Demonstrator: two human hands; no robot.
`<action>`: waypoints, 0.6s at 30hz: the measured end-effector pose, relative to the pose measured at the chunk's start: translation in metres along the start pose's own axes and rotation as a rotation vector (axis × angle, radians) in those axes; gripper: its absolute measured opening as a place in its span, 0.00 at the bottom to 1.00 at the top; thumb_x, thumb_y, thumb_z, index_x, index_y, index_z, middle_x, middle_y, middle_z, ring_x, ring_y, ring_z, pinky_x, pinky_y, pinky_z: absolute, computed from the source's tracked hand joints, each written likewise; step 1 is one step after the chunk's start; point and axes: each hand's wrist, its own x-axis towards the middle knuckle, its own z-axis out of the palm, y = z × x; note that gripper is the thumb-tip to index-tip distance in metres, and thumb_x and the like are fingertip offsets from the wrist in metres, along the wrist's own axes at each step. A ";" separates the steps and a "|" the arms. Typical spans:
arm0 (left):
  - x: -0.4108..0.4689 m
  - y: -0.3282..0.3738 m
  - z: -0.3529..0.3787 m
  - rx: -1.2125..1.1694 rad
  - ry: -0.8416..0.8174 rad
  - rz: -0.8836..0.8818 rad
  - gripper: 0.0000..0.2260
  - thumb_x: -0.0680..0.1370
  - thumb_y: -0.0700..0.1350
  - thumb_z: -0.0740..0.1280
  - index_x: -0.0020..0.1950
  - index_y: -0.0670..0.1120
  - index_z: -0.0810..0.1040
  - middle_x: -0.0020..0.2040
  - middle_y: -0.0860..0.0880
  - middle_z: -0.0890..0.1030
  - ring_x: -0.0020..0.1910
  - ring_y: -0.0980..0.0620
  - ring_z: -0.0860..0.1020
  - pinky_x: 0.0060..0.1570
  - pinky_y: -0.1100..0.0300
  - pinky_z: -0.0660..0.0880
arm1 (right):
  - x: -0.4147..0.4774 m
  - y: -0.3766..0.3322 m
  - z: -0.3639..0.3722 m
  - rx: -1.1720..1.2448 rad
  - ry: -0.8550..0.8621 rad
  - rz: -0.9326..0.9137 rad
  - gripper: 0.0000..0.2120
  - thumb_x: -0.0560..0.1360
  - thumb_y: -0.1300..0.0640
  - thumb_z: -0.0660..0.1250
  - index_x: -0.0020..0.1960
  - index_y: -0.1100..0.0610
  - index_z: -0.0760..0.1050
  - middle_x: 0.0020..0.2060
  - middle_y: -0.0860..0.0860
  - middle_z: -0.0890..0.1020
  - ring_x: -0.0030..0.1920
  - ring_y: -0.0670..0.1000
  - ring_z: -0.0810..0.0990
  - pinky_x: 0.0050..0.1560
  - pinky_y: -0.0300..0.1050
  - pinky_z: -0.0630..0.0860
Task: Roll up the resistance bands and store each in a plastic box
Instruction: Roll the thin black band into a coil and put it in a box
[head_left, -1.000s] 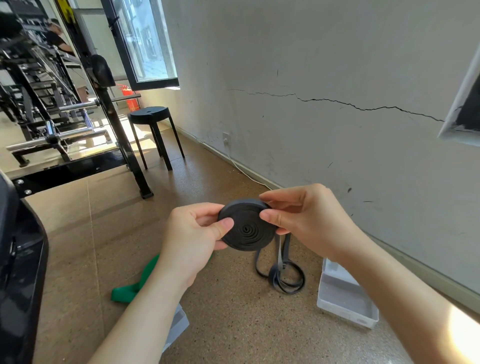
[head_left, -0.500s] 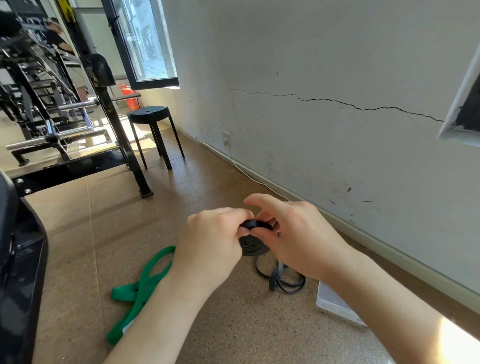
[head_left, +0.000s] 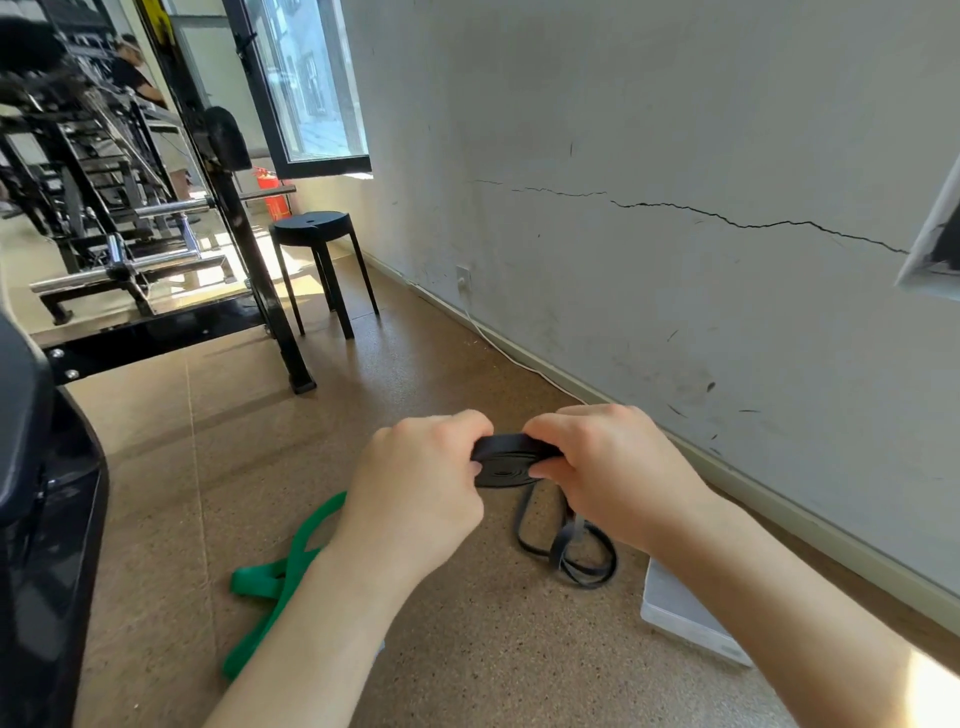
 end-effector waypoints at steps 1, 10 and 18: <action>-0.002 0.002 0.000 0.013 0.011 0.056 0.08 0.75 0.44 0.65 0.52 0.55 0.76 0.42 0.54 0.80 0.43 0.46 0.78 0.42 0.51 0.76 | 0.001 0.000 -0.002 0.000 -0.021 0.004 0.02 0.74 0.59 0.70 0.46 0.55 0.78 0.35 0.48 0.75 0.38 0.54 0.77 0.36 0.45 0.67; 0.002 -0.004 0.001 -0.227 0.036 -0.077 0.04 0.73 0.44 0.71 0.45 0.54 0.81 0.33 0.52 0.80 0.38 0.49 0.77 0.40 0.55 0.74 | -0.001 0.001 -0.005 0.267 -0.001 0.084 0.15 0.74 0.57 0.72 0.60 0.48 0.79 0.46 0.41 0.82 0.46 0.44 0.78 0.49 0.40 0.74; 0.006 -0.003 0.000 -0.640 0.113 -0.381 0.22 0.70 0.34 0.74 0.32 0.64 0.80 0.30 0.69 0.79 0.36 0.65 0.81 0.45 0.58 0.81 | -0.003 0.003 -0.012 0.481 0.157 0.211 0.11 0.73 0.58 0.74 0.54 0.51 0.84 0.39 0.30 0.78 0.40 0.30 0.78 0.46 0.26 0.74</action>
